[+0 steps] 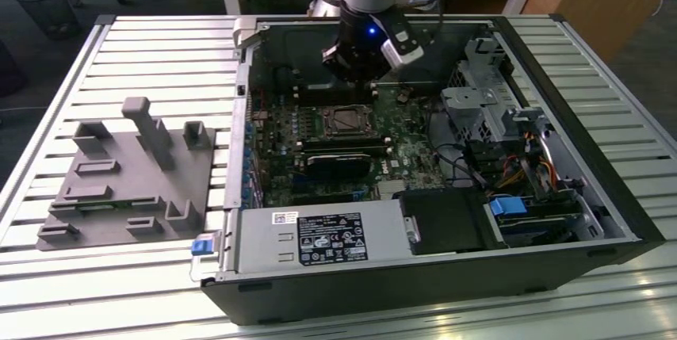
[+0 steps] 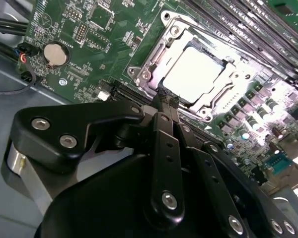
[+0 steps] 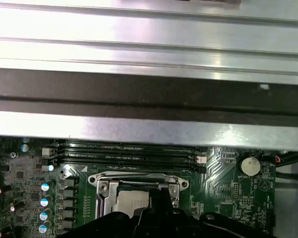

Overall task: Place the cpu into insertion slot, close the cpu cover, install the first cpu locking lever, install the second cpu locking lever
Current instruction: 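Install the second cpu locking lever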

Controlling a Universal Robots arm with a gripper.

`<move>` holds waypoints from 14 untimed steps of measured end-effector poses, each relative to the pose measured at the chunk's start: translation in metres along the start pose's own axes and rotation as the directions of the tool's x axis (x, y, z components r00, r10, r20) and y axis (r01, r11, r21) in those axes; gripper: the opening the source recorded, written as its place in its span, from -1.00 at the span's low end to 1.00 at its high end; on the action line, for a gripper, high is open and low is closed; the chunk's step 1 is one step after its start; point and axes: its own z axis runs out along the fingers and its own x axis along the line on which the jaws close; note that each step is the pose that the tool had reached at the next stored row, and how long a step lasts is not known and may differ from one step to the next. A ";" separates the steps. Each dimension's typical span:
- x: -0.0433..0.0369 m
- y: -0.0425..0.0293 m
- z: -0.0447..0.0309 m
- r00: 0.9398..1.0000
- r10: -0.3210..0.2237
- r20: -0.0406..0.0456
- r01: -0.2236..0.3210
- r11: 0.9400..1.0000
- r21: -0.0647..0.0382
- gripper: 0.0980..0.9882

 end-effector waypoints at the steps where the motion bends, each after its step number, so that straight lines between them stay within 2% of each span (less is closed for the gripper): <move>1: 0.0000 -0.0011 -0.0001 1.000 0.000 0.000 0.000 1.000 0.000 -0.98; 14: 0.0005 -0.0144 -0.0005 1.000 0.000 0.000 0.000 1.000 0.000 -0.98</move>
